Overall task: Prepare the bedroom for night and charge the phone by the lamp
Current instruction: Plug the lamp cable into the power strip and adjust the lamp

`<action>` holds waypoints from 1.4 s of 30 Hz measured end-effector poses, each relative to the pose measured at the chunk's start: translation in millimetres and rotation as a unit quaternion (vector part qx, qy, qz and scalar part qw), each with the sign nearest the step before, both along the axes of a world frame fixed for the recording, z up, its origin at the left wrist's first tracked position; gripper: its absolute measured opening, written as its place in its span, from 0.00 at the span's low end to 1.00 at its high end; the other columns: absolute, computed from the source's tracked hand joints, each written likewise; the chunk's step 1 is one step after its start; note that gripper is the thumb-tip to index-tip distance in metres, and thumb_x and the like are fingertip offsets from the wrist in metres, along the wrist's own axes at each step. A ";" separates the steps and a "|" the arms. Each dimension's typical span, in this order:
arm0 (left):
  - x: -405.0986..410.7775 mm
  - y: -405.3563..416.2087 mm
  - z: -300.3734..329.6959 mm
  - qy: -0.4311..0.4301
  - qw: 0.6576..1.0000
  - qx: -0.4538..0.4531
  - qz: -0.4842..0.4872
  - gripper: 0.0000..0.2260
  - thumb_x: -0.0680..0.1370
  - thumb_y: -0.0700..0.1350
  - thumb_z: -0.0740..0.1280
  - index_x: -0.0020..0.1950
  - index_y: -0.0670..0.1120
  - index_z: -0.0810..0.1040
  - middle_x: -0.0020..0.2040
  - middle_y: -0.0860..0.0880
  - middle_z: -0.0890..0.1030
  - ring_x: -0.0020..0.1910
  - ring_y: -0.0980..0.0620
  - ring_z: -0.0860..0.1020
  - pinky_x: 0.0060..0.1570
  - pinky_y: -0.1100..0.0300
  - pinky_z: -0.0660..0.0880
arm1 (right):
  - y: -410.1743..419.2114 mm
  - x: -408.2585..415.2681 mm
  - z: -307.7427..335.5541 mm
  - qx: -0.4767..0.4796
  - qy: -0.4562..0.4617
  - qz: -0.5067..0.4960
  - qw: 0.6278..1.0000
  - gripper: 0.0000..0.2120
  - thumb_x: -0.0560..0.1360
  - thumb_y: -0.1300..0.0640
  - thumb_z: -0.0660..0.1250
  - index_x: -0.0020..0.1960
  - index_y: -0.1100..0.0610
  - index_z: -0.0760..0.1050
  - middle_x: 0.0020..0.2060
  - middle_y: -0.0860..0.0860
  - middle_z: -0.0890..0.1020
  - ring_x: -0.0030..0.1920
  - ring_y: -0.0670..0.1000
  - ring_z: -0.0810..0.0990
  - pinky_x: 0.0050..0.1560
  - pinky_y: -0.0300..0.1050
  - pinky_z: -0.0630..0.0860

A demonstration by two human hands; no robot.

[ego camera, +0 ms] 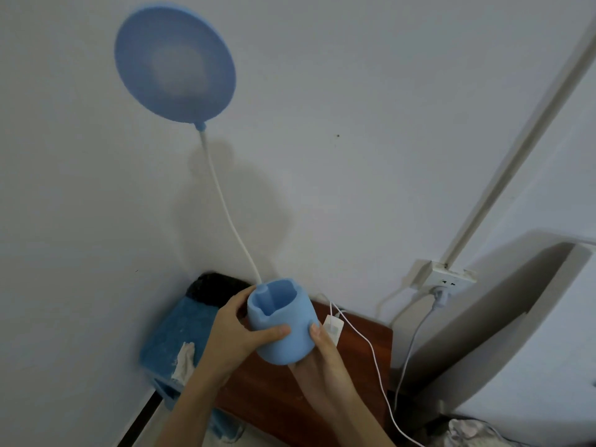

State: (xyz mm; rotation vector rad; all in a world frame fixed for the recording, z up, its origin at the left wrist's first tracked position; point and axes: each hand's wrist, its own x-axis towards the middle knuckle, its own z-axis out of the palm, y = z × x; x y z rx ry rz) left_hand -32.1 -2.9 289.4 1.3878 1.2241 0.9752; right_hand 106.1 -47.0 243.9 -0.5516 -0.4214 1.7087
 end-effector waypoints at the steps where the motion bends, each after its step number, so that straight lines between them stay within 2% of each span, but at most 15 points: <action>1: 0.0 -0.9 -2.0 0.014 1.000 0.004 0.001 0.37 0.51 0.55 0.77 0.59 0.50 0.75 0.55 0.52 0.79 0.50 0.61 0.78 0.41 0.67 0.77 | -1.0 -0.7 -1.2 -0.003 -0.001 0.001 1.000 0.35 0.68 0.51 0.73 0.69 0.62 0.64 0.65 0.64 0.70 0.66 0.63 0.69 0.61 0.54 0.73; 8: 4.4 -0.6 -0.1 0.003 1.000 0.010 0.025 0.38 0.48 0.55 0.76 0.55 0.46 0.72 0.51 0.53 0.78 0.44 0.66 0.77 0.38 0.70 0.76 | -1.0 -2.3 -3.1 -0.006 0.007 -0.002 1.000 0.36 0.67 0.50 0.74 0.68 0.62 0.64 0.65 0.64 0.70 0.66 0.63 0.69 0.60 0.53 0.74; 13: 2.1 0.4 -2.4 0.005 1.000 0.005 0.029 0.38 0.48 0.55 0.76 0.55 0.45 0.72 0.51 0.52 0.78 0.44 0.64 0.78 0.38 0.68 0.76 | 0.0 -3.9 -5.0 -0.013 -0.017 -0.013 1.000 0.36 0.65 0.51 0.75 0.67 0.62 0.66 0.64 0.64 0.72 0.64 0.62 0.71 0.59 0.54 0.75; 17: -0.5 0.0 -3.2 0.016 0.999 -0.003 0.039 0.34 0.48 0.55 0.77 0.51 0.49 0.73 0.50 0.55 0.80 0.45 0.63 0.78 0.39 0.68 0.75 | 0.5 -5.1 -8.2 -0.045 -0.005 -0.020 0.999 0.39 0.60 0.54 0.78 0.66 0.62 0.68 0.63 0.64 0.73 0.57 0.59 0.76 0.51 0.51 0.78; 20: -2.1 1.2 -6.6 0.018 0.999 -0.011 0.045 0.34 0.48 0.55 0.77 0.51 0.50 0.73 0.51 0.54 0.80 0.47 0.61 0.78 0.42 0.64 0.75 | -0.2 -4.5 -6.1 -0.039 0.008 0.003 0.999 0.38 0.62 0.51 0.77 0.66 0.61 0.68 0.64 0.64 0.72 0.59 0.58 0.75 0.53 0.50 0.77; 23: -3.3 3.0 -13.7 0.020 0.998 -0.024 0.057 0.36 0.48 0.55 0.77 0.54 0.51 0.72 0.52 0.54 0.79 0.51 0.57 0.77 0.45 0.60 0.75 | 0.7 -0.9 -4.7 -0.042 0.021 0.034 0.998 0.36 0.60 0.46 0.78 0.63 0.60 0.72 0.61 0.61 0.76 0.56 0.56 0.78 0.50 0.49 0.78; 25: -5.5 3.3 -22.2 0.020 0.998 -0.025 0.062 0.42 0.47 0.55 0.78 0.60 0.52 0.71 0.54 0.55 0.77 0.53 0.55 0.76 0.47 0.58 0.76 | 2.4 3.3 -12.7 -0.073 -0.015 0.008 0.997 0.35 0.63 0.45 0.75 0.65 0.59 0.71 0.62 0.61 0.75 0.58 0.57 0.76 0.52 0.49 0.77; 27: -5.2 3.8 -30.7 0.024 0.997 -0.033 0.072 0.45 0.50 0.54 0.79 0.65 0.54 0.68 0.55 0.55 0.77 0.53 0.56 0.76 0.46 0.62 0.76 | 3.5 9.0 -28.8 -0.112 -0.070 -0.054 0.990 0.28 0.67 0.52 0.71 0.65 0.58 0.70 0.64 0.59 0.73 0.63 0.57 0.72 0.60 0.50 0.71; 28: -4.8 4.5 -35.9 0.031 0.996 -0.031 0.078 0.41 0.53 0.51 0.81 0.64 0.54 0.70 0.54 0.55 0.77 0.51 0.58 0.76 0.42 0.67 0.75 | 2.9 12.0 -36.6 -0.107 -0.120 -0.079 0.984 0.25 0.67 0.56 0.70 0.63 0.56 0.70 0.65 0.56 0.73 0.65 0.54 0.71 0.64 0.49 0.68; 30: -3.0 8.6 -53.3 0.045 0.994 -0.034 0.093 0.33 0.55 0.47 0.81 0.57 0.55 0.73 0.51 0.55 0.78 0.48 0.58 0.77 0.35 0.71 0.73 | -0.9 15.3 -53.7 -0.062 -0.277 -0.090 0.955 0.25 0.64 0.61 0.70 0.60 0.50 0.71 0.64 0.50 0.72 0.66 0.48 0.69 0.66 0.40 0.66; 32: -0.1 12.7 -75.0 0.054 0.989 -0.054 0.123 0.33 0.52 0.50 0.80 0.55 0.55 0.74 0.52 0.53 0.79 0.49 0.55 0.77 0.41 0.63 0.76 | -6.9 12.3 -75.2 -0.047 -0.401 -0.079 0.911 0.26 0.64 0.60 0.67 0.59 0.45 0.69 0.64 0.46 0.71 0.66 0.44 0.67 0.63 0.31 0.65; 34: 2.5 18.7 -102.9 0.077 0.982 -0.074 0.158 0.34 0.53 0.48 0.81 0.57 0.52 0.73 0.53 0.50 0.79 0.50 0.51 0.77 0.47 0.54 0.76 | -10.7 5.3 -100.6 -0.054 -0.473 -0.070 0.877 0.26 0.63 0.58 0.67 0.60 0.43 0.68 0.63 0.41 0.70 0.67 0.43 0.67 0.66 0.36 0.65; 36: 5.2 24.3 -129.7 0.100 0.973 -0.089 0.186 0.34 0.55 0.46 0.81 0.58 0.50 0.72 0.54 0.48 0.78 0.52 0.49 0.76 0.50 0.50 0.76 | -11.4 -4.1 -121.8 -0.078 -0.496 -0.052 0.863 0.25 0.66 0.57 0.65 0.62 0.45 0.67 0.63 0.39 0.69 0.67 0.42 0.66 0.70 0.44 0.63; 39: 7.0 28.6 -169.9 0.144 0.963 -0.097 0.204 0.36 0.54 0.45 0.82 0.59 0.45 0.71 0.56 0.45 0.77 0.54 0.45 0.75 0.54 0.48 0.74 | -1.3 -14.9 -150.5 -0.145 -0.482 0.001 0.864 0.20 0.77 0.61 0.61 0.68 0.54 0.65 0.67 0.45 0.68 0.68 0.41 0.62 0.69 0.36 0.56; 42: 9.0 23.6 -205.4 0.176 0.958 -0.098 0.206 0.36 0.53 0.42 0.82 0.58 0.42 0.72 0.55 0.43 0.76 0.54 0.43 0.75 0.55 0.49 0.72 | 8.2 -24.0 -176.2 -0.186 -0.459 0.017 0.869 0.19 0.79 0.59 0.58 0.69 0.59 0.63 0.69 0.50 0.66 0.67 0.41 0.62 0.67 0.33 0.55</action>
